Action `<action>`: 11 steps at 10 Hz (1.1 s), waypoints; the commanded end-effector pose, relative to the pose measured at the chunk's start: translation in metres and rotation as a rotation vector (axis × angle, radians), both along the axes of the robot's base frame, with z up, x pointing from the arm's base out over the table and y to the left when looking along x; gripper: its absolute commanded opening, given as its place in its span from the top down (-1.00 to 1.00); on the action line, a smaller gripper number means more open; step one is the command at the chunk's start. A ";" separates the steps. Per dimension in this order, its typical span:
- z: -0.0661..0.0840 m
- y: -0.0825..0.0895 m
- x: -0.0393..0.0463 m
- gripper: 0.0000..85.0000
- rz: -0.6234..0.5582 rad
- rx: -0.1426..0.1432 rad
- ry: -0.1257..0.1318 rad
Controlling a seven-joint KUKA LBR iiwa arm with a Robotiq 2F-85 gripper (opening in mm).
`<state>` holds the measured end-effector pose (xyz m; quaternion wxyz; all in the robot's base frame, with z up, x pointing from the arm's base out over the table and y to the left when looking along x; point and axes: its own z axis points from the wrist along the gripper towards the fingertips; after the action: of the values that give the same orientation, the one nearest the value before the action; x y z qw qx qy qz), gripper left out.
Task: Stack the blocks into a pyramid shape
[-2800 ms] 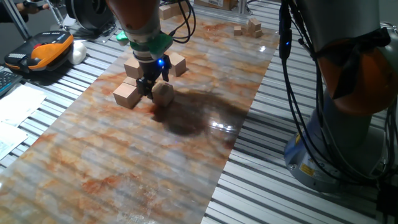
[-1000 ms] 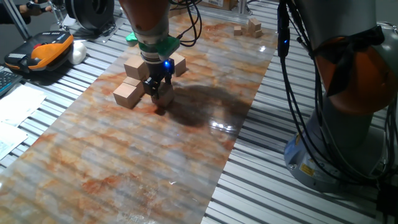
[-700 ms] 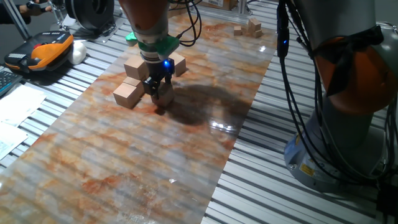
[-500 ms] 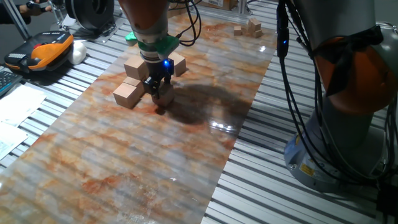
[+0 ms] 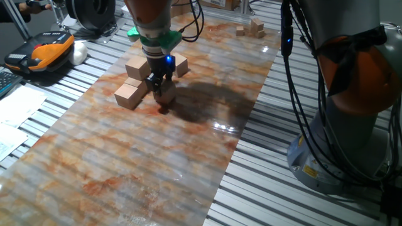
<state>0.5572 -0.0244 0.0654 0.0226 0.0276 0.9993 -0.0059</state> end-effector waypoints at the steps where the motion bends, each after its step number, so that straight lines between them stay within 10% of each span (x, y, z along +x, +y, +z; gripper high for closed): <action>1: 0.002 0.000 -0.0004 1.00 -0.006 0.001 -0.005; 11: 0.052 0.030 -0.0112 1.00 -0.174 0.026 0.038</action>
<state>0.5459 0.0056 0.1181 0.0025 0.1130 0.9936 0.0043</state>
